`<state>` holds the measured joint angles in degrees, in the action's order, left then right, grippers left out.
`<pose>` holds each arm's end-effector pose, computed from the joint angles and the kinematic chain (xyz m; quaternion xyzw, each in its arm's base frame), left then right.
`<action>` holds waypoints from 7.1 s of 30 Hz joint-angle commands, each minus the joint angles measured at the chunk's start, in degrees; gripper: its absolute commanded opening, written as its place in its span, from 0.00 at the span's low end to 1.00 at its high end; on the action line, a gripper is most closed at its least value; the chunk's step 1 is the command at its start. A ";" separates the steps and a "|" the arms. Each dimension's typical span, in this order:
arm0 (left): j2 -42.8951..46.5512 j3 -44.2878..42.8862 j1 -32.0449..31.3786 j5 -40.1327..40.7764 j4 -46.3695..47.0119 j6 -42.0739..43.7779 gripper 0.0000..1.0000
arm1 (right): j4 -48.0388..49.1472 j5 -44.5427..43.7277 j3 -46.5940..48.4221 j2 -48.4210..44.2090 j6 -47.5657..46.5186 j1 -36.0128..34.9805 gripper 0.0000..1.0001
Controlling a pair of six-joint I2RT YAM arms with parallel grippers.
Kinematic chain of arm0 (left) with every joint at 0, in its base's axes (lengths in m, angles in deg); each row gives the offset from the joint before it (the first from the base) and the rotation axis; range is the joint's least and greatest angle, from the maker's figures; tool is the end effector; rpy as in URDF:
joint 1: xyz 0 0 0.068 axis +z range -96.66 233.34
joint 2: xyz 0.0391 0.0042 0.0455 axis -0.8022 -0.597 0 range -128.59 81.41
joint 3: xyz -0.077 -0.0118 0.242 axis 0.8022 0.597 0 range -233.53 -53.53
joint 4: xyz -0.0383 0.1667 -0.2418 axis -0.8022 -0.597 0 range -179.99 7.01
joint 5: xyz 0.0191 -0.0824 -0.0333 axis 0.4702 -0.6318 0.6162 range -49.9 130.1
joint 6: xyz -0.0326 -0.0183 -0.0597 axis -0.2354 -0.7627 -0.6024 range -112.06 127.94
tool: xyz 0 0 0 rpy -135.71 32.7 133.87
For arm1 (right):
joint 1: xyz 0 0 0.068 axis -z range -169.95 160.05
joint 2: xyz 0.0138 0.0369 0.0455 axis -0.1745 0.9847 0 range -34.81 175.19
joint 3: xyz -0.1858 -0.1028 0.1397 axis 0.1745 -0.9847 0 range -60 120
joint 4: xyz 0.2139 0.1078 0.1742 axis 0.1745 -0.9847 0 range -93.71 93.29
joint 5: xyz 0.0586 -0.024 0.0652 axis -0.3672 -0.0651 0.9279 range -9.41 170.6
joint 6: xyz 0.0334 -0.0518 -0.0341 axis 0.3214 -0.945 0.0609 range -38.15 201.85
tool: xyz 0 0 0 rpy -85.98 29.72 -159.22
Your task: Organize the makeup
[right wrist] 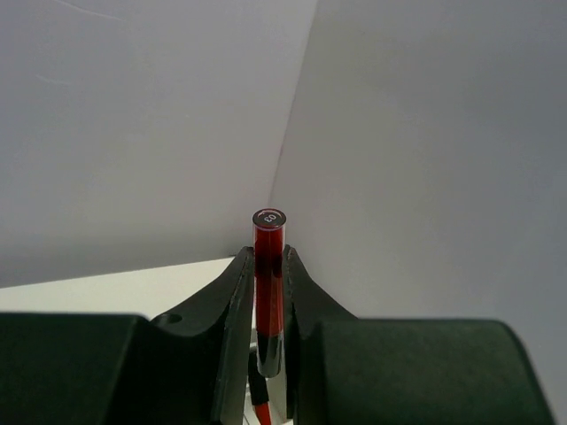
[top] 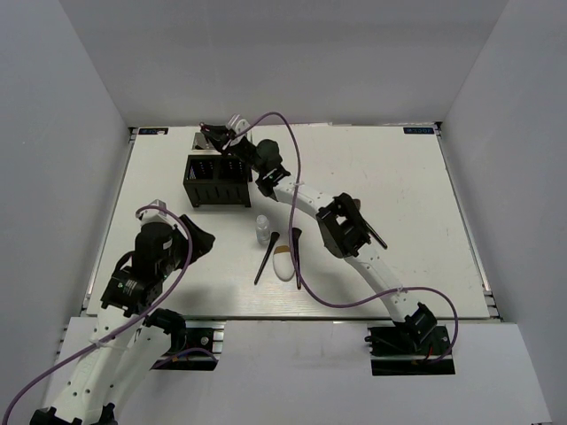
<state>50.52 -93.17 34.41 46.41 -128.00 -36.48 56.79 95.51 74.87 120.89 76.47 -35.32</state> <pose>0.1772 -0.0541 0.2636 -0.2207 0.8633 -0.1952 0.4098 0.4368 0.4637 0.2400 -0.3067 0.3810 0.3560 0.7963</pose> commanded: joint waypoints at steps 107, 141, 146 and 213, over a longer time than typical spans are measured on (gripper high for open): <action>-4.26 -3.34 0.04 -13.95 7.92 6.81 0.75 | -89.35 -10.96 -70.09 -52.96 -20.63 8.80 0.48; -1.18 -4.31 0.04 -10.79 7.31 6.54 0.73 | -54.29 11.88 -12.26 -36.18 -7.11 8.10 0.00; -1.54 -4.92 0.04 -9.82 6.78 6.37 0.73 | -24.00 11.90 -11.57 -26.17 4.67 6.96 0.00; -13.22 -3.52 0.04 -17.28 12.04 7.95 0.25 | -2.93 -5.16 -13.21 -19.18 0.18 4.75 0.00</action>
<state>39.81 -95.66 34.73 32.86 -118.41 -30.60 54.32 91.62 63.98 115.53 73.03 -34.16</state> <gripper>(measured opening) 0.276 0.022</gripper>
